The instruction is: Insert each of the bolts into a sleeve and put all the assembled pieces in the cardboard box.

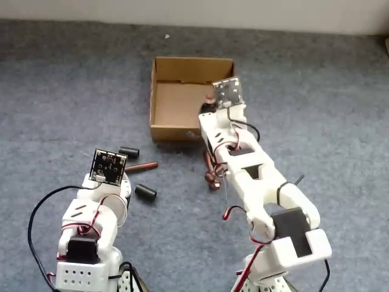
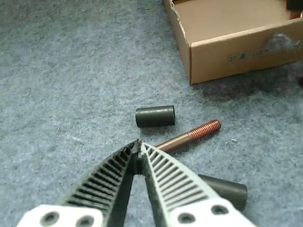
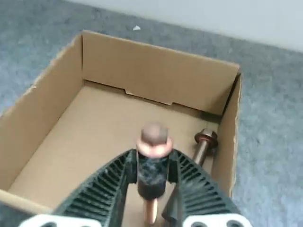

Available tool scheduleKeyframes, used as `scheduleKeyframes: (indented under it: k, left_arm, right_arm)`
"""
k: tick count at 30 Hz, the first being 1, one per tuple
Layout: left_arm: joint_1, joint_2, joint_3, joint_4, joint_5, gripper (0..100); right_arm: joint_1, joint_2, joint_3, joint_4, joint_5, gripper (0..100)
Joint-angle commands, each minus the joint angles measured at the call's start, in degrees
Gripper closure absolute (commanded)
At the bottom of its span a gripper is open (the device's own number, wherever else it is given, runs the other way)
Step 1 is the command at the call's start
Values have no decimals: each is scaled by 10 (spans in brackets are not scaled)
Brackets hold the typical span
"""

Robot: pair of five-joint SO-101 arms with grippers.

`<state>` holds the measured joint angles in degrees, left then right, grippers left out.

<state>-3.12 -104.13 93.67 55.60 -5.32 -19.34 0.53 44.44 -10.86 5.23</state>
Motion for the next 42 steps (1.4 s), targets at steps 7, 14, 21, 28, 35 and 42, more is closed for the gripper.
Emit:
scheduleKeyframes:
  k: [7, 14, 21, 28, 35, 42]
  left_arm:
    - [-7, -2, -2, -12, -4, 990]
    - [-7, -2, -4, -12, -4, 990]
    - [-8, -2, -4, -12, -4, 990]
    - [-8, -2, -3, -11, -4, 990]
    - [-8, -2, -3, -11, -40, 993]
    - [-8, -2, -3, -10, -43, 993]
  right_arm:
    - [0, -191, -29, 216, 0, 885]
    - [0, -298, -27, 438, -36, 886]
    - [-21, -304, -27, 577, -159, 886]
    - [-36, -220, -62, 591, -206, 886]
    - [-26, -20, -272, 723, -287, 886]
    - [-12, 93, -407, 769, -323, 886]
